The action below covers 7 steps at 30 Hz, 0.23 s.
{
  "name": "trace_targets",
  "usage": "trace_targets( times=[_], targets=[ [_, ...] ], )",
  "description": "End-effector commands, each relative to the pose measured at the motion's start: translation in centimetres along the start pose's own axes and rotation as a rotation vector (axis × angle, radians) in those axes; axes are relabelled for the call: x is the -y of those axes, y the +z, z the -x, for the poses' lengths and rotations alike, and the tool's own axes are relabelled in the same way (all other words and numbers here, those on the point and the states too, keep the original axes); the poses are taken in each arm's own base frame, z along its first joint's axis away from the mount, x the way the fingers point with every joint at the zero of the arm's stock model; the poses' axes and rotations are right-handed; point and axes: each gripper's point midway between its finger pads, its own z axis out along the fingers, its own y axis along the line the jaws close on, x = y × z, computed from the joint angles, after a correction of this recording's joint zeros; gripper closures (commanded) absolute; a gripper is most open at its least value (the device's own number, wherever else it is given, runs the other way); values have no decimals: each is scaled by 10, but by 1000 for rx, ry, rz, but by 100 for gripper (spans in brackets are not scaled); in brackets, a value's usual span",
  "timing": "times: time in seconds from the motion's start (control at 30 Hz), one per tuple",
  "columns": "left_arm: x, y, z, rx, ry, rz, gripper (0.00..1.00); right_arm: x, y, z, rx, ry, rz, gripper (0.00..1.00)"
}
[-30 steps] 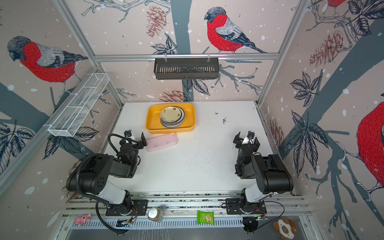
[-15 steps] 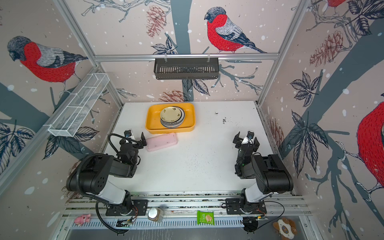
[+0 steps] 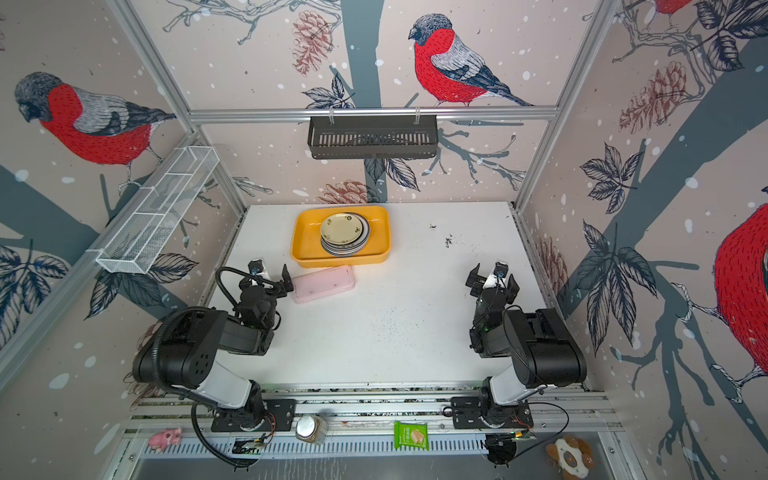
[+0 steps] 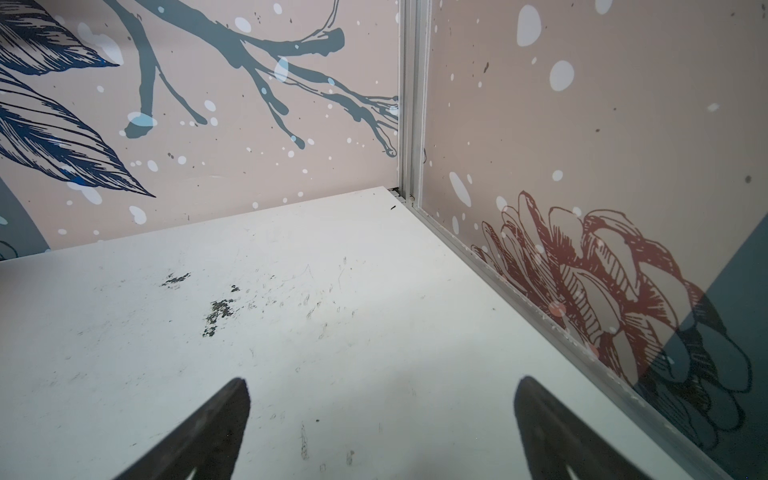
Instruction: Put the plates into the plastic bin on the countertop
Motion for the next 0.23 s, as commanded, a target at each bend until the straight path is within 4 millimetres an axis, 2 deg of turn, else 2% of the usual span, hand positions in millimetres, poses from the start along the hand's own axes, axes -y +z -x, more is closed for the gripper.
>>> trace_targets(
  times=[0.0, 0.2],
  targets=[
    [-2, 2, 6, 19, 6, 7, 3, 1, 1, 5, 20, 8, -10, 0],
    [-2, -2, 8, 32, 5, 5, 3, 1, 1, 5, 20, 8, -10, 0]
  ],
)
